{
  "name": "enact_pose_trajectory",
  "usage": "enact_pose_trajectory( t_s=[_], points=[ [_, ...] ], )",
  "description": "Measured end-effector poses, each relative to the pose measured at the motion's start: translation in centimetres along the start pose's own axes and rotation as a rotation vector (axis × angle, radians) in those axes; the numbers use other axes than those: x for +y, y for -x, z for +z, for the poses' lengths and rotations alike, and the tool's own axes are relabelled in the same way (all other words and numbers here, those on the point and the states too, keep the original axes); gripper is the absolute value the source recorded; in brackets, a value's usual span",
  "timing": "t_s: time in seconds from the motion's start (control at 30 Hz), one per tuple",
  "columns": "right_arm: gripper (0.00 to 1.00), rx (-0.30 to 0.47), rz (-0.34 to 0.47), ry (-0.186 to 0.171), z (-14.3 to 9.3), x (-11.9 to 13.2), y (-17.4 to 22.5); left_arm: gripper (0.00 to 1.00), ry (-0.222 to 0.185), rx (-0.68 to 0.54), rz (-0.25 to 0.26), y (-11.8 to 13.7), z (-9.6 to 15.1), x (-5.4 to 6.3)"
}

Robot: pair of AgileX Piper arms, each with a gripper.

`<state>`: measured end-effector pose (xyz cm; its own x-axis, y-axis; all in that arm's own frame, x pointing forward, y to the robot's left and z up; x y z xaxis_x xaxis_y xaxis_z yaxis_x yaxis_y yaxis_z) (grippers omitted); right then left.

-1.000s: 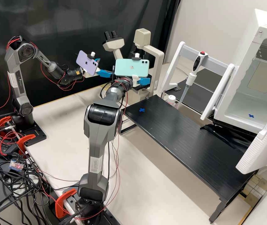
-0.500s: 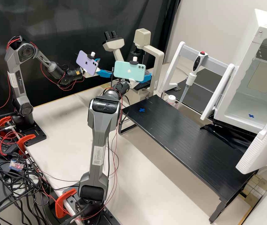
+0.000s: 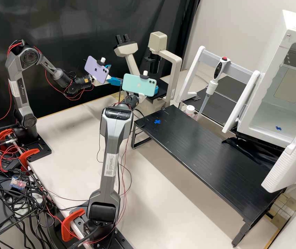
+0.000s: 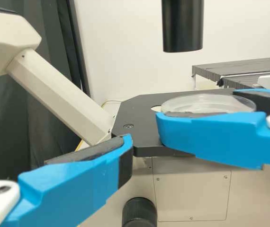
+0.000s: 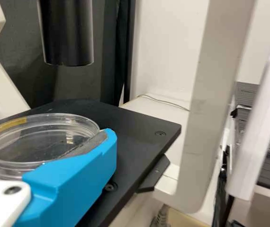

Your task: Move the petri dish to the microscope

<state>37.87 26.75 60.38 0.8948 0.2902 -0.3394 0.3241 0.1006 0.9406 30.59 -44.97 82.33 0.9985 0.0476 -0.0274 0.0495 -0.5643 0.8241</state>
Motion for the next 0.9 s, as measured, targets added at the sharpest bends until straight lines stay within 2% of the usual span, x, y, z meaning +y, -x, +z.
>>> enact_pose_trajectory(
  t_s=[0.17,0.5,0.53,0.77,0.9],
  points=[
    [0.0,-0.001,-0.013,-0.015,-0.1,0.1,-1.2,1.0,0.0,0.0,0.0,0.0,0.0,0.0],
    [0.0,-0.047,0.011,0.005,0.5,1.0,-4.6,1.0,0.0,0.0,0.0,0.0,0.0,0.0],
    [1.0,-0.048,0.018,0.006,0.5,1.2,-4.7,1.0,0.0,0.0,0.0,0.0,0.0,0.0],
    [1.0,-0.075,0.007,0.008,1.6,1.6,-5.4,1.0,0.0,0.0,0.0,0.0,0.0,0.0],
    [1.0,-0.067,-0.009,0.046,1.9,1.3,-5.3,1.0,0.0,0.0,0.0,0.0,0.0,0.0]
  ],
)
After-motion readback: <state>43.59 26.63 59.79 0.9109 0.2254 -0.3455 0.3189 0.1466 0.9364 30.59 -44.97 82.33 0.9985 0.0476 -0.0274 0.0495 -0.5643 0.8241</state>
